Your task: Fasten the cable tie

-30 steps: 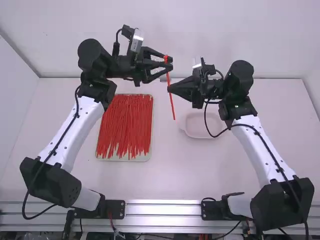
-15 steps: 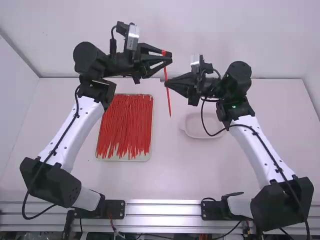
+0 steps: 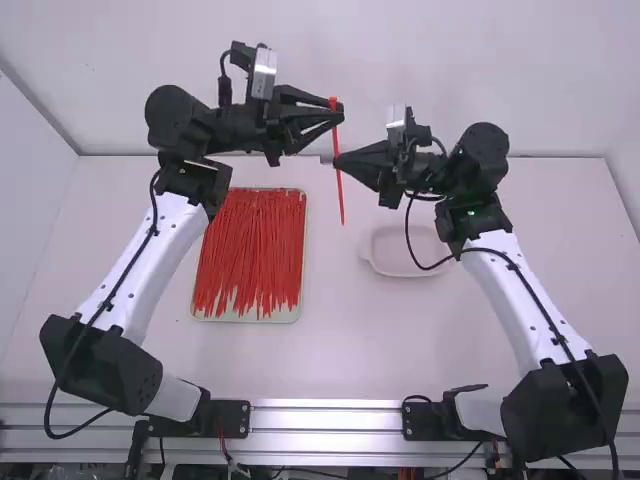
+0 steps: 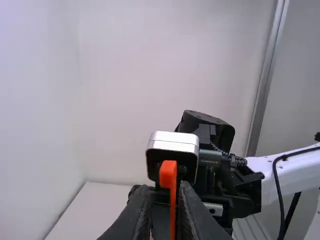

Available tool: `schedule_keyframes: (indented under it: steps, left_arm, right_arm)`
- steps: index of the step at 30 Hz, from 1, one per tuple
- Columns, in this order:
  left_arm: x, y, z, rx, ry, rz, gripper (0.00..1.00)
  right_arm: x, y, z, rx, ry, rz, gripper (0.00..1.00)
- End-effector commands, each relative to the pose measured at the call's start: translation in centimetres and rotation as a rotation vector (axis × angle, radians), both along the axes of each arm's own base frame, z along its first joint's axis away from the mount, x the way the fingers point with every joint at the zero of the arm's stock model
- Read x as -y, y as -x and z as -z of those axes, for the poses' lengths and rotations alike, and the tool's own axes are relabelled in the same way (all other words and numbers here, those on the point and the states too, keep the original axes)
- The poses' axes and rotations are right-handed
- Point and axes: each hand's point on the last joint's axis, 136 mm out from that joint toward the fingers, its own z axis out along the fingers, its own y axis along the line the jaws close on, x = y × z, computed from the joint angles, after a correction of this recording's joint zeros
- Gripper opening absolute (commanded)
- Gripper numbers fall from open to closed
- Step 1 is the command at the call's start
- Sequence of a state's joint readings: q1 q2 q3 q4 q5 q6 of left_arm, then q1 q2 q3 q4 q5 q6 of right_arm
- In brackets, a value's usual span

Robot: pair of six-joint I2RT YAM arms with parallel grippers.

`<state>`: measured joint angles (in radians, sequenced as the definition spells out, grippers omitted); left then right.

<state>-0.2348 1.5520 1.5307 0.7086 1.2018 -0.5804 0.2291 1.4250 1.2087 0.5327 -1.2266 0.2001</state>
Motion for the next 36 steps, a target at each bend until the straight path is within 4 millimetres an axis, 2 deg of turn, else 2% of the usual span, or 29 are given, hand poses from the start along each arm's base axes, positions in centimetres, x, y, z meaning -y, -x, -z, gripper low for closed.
schedule_keyframes:
  steps: [1,6,8,15,17,18,19,21,22,24,26,36]
  left_arm:
    - [-0.1,0.2,-1.1,0.032,0.014,-0.008,0.13]
    - [-0.1,0.2,-1.1,0.032,0.013,-0.007,0.09]
    - [-0.1,0.2,-1.1,0.031,0.013,-0.007,0.02]
    - [0.0,0.2,-0.5,0.035,-0.009,0.004,0.02]
    - [0.1,-0.2,0.0,0.022,-0.020,-0.010,0.02]
    - [0.1,-0.8,0.5,-0.002,-0.027,-0.029,0.02]
    - [0.1,-0.9,0.5,-0.005,-0.028,-0.031,0.02]
    - [-0.1,-1.6,1.2,-0.025,-0.042,-0.056,0.02]
    - [-0.3,-2.0,1.5,-0.042,-0.046,-0.071,0.02]
    - [-0.5,-2.4,1.9,-0.063,-0.055,-0.083,0.02]
    - [-0.6,-2.3,2.2,-0.071,-0.064,-0.070,0.02]
    - [-1.4,-2.4,2.3,-0.072,-0.073,-0.066,0.02]
  right_arm:
    - [0.0,-0.2,-0.1,0.005,-0.002,0.001,0.00]
    - [0.0,-0.2,-0.1,0.004,-0.002,0.001,0.00]
    - [0.0,-0.2,-0.1,0.004,-0.002,0.001,0.00]
    - [0.0,-0.1,-0.1,0.000,-0.001,-0.004,0.00]
    - [-0.1,-0.1,0.0,-0.002,0.000,-0.006,0.14]
    - [0.0,-0.1,0.1,-0.011,0.002,-0.006,0.34]
    - [0.0,-0.1,0.1,-0.013,0.003,-0.005,0.36]
    - [0.1,-0.3,0.3,-0.021,0.006,-0.001,0.79]
    - [0.3,-0.4,0.4,-0.037,0.009,0.005,0.91]
    - [0.6,-0.7,0.8,-0.066,0.015,0.012,0.92]
    - [1.0,-1.0,1.4,-0.102,0.026,0.024,0.99]
    - [1.8,-0.2,5.0,-0.132,0.104,-0.023,0.99]
